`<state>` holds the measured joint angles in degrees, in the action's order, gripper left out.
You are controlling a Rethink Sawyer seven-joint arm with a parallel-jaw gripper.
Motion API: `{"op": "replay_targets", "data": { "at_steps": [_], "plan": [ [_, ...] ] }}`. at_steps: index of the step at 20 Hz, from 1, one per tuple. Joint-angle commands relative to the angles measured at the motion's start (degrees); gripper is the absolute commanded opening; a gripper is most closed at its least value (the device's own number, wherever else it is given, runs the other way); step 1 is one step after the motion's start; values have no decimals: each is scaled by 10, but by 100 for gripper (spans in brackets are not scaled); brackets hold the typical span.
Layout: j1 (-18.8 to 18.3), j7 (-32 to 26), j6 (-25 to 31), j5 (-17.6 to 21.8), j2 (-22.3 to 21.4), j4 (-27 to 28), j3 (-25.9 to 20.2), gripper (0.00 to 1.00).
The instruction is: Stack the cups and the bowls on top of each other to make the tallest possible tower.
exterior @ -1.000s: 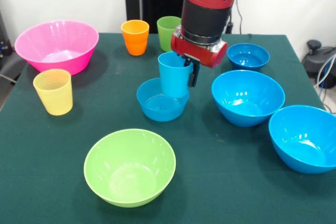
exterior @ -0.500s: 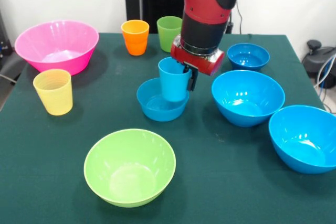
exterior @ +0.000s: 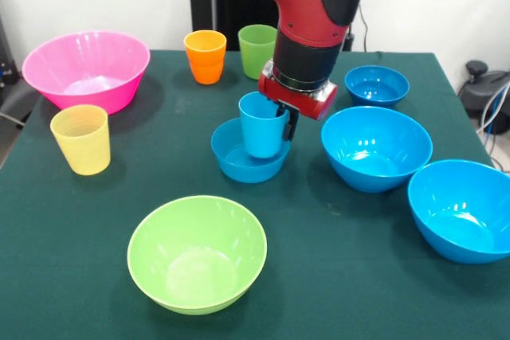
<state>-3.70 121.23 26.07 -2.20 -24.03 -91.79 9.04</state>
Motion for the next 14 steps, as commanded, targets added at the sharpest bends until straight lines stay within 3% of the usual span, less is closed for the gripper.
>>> {"op": "replay_targets", "data": {
  "at_steps": [1, 14],
  "plan": [
    [-4, -26, 55, 35, 4, 35, -58, 0],
    [-14, -45, 51, 44, -16, 27, -65, 0]
  ]
}}
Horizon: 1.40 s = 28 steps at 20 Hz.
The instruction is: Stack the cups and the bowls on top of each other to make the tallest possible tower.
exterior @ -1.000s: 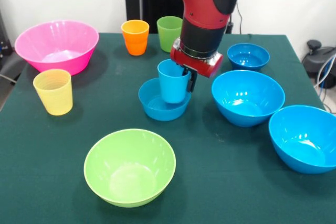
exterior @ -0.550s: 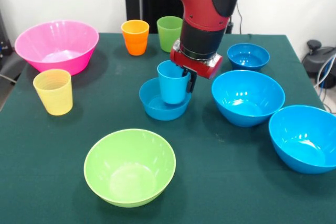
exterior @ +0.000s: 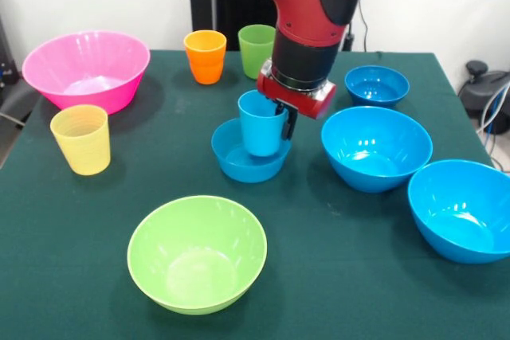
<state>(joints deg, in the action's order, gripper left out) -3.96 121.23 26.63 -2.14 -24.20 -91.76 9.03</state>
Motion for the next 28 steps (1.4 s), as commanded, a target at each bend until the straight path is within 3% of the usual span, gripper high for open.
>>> {"op": "replay_targets", "data": {
  "at_steps": [1, 20, 28],
  "plan": [
    [-12, -45, 41, 46, -13, 28, -65, 0],
    [-5, -8, -23, 66, 35, 73, -67, 0],
    [4, 5, -5, 57, 34, 65, -62, 0]
  ]
}}
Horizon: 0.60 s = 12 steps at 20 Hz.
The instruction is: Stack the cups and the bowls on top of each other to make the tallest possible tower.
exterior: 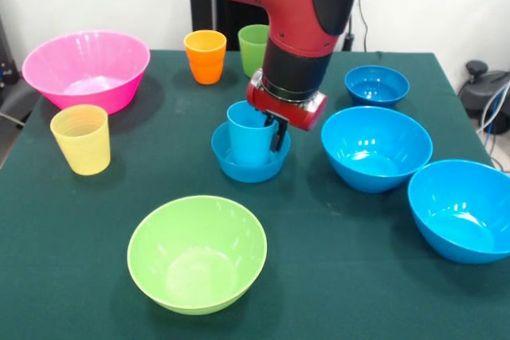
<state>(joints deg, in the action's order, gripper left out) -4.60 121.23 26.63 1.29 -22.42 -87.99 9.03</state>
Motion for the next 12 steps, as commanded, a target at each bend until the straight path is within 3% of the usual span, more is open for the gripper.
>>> {"op": "replay_targets", "data": {
  "at_steps": [1, 12],
  "plan": [
    [10, 4, -3, 23, 16, 28, -62, 0],
    [6, -11, 19, 25, 15, 35, -63, 0]
  ]
}}
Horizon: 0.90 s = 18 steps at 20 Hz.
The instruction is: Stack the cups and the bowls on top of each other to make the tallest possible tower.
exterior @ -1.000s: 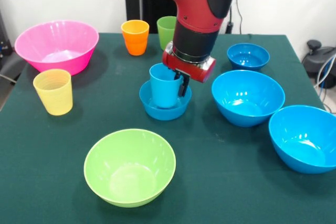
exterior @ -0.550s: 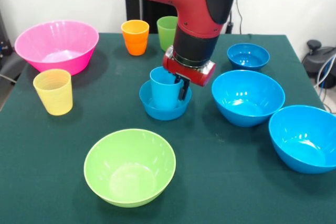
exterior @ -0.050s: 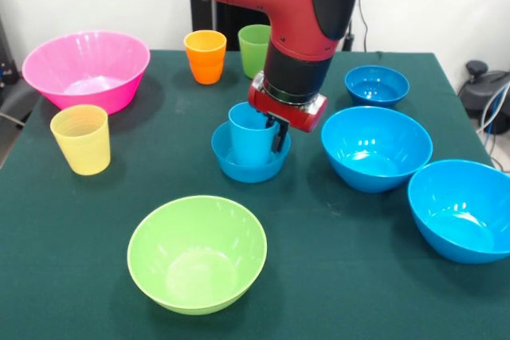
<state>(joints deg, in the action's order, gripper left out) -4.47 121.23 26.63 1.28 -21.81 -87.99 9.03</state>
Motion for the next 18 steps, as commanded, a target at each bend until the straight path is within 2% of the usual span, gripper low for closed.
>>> {"op": "replay_targets", "data": {
  "at_steps": [1, 2, 3, 18],
  "plan": [
    [4, -12, 19, 26, 9, 34, -64, 0],
    [6, -11, 22, 25, 8, 33, -63, 0],
    [6, -12, 22, 26, 8, 33, -63, 100],
    [12, 4, 25, 19, 6, 32, -56, 100]
  ]
}}
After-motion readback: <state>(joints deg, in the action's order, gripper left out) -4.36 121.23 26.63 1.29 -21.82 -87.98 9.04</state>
